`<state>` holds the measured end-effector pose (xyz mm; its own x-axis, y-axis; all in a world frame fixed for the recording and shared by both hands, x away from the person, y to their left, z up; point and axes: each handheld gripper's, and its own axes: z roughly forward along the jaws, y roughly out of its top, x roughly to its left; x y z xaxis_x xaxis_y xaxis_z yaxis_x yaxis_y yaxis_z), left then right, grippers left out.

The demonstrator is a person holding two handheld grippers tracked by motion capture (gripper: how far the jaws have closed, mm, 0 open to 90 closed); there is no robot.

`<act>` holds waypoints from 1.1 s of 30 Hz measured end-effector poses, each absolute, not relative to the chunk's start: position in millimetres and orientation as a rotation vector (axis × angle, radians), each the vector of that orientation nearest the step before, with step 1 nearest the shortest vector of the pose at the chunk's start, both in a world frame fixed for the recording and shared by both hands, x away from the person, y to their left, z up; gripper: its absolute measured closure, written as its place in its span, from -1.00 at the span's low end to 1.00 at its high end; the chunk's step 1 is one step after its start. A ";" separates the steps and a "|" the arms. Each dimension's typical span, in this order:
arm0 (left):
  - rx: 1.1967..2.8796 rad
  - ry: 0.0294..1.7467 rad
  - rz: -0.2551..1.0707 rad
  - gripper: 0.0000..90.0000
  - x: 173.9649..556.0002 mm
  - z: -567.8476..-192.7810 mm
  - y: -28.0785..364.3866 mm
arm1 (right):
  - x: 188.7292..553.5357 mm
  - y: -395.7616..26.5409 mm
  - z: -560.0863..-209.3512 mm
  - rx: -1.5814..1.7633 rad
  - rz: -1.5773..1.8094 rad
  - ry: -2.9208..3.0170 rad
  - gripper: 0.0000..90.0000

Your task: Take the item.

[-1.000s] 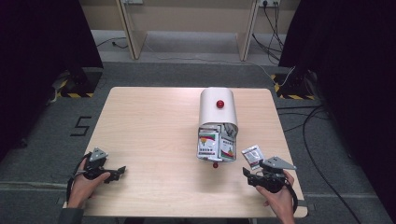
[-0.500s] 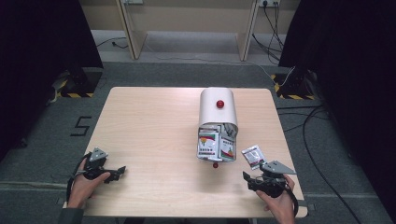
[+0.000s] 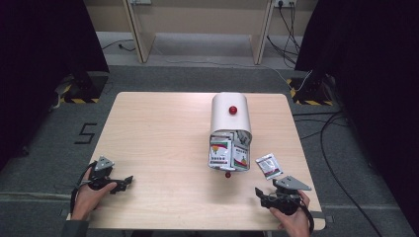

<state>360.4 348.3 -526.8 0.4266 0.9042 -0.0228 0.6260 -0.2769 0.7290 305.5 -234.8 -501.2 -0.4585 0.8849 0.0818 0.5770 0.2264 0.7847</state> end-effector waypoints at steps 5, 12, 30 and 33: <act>2.010 1.288 0.530 -1.00 360.4 -526.7 348.3 | 301.7 -237.6 -507.5 1.366 1.096 2.120 -0.46; 2.010 1.288 0.531 -1.00 360.4 -526.8 348.3 | 296.7 -237.4 -512.9 1.372 1.086 2.120 -0.46; 2.010 1.288 0.530 -1.00 360.3 -526.7 348.3 | 280.0 -240.0 -524.2 1.332 1.070 2.088 -0.46; 2.010 1.289 0.530 -1.00 360.3 -526.7 348.3 | 277.6 -238.7 -525.9 1.303 1.051 2.084 -0.46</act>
<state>360.3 348.3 -526.7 0.4262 0.9044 -0.0228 0.6262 -0.2767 0.7289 277.6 -238.7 -525.9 -0.4426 0.8967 0.0107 0.5413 0.2576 0.8004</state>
